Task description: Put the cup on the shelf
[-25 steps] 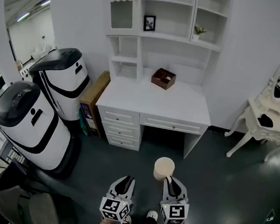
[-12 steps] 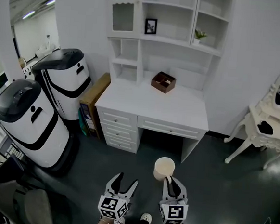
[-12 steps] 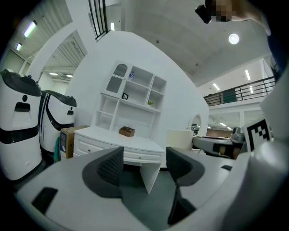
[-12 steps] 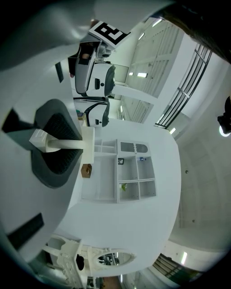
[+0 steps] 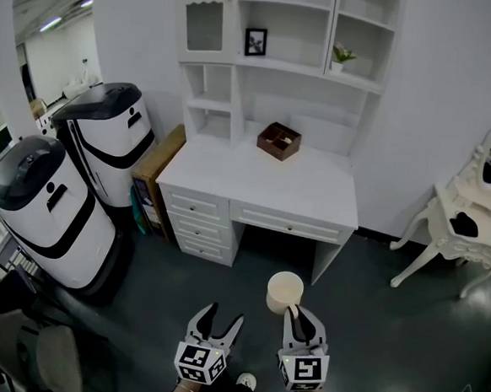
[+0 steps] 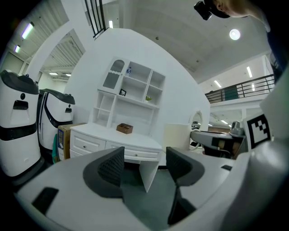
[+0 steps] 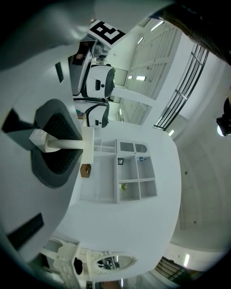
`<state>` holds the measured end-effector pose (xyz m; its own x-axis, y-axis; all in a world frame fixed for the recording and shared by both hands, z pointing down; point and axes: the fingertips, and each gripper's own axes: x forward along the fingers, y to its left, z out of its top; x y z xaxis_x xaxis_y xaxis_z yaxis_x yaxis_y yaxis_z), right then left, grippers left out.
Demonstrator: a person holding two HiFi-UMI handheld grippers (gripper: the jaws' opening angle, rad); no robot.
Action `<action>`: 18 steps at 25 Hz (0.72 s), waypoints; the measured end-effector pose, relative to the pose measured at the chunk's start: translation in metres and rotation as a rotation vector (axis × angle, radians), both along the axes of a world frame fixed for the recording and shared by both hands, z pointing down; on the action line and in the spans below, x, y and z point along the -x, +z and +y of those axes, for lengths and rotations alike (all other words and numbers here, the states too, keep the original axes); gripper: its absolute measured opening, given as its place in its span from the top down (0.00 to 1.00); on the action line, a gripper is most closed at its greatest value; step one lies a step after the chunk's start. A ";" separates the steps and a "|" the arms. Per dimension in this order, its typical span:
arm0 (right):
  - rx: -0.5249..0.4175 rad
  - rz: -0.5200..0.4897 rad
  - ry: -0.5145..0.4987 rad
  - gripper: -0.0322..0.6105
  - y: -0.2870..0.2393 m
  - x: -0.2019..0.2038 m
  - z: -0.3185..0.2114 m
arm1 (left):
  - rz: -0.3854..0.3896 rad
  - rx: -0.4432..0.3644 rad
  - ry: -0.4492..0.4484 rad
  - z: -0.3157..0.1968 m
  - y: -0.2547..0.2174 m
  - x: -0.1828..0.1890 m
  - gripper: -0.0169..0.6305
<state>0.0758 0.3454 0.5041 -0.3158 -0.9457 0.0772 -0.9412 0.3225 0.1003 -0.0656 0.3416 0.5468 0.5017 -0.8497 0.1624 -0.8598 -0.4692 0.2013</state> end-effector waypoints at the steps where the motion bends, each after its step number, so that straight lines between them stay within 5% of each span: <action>1: 0.002 -0.002 0.002 0.86 0.001 -0.004 -0.001 | -0.001 0.002 0.000 -0.001 0.001 -0.003 0.55; 9: 0.013 -0.004 0.006 0.86 0.007 -0.015 -0.022 | 0.009 0.012 0.005 -0.024 0.007 -0.017 0.55; 18: 0.033 0.000 0.073 0.86 0.016 -0.016 -0.087 | -0.017 -0.002 0.091 -0.107 0.010 -0.022 0.55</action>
<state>0.0914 0.2585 0.5201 -0.2457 -0.9632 0.1085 -0.9625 0.2558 0.0909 -0.0436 0.2347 0.5565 0.5742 -0.8008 0.1701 -0.8168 -0.5462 0.1859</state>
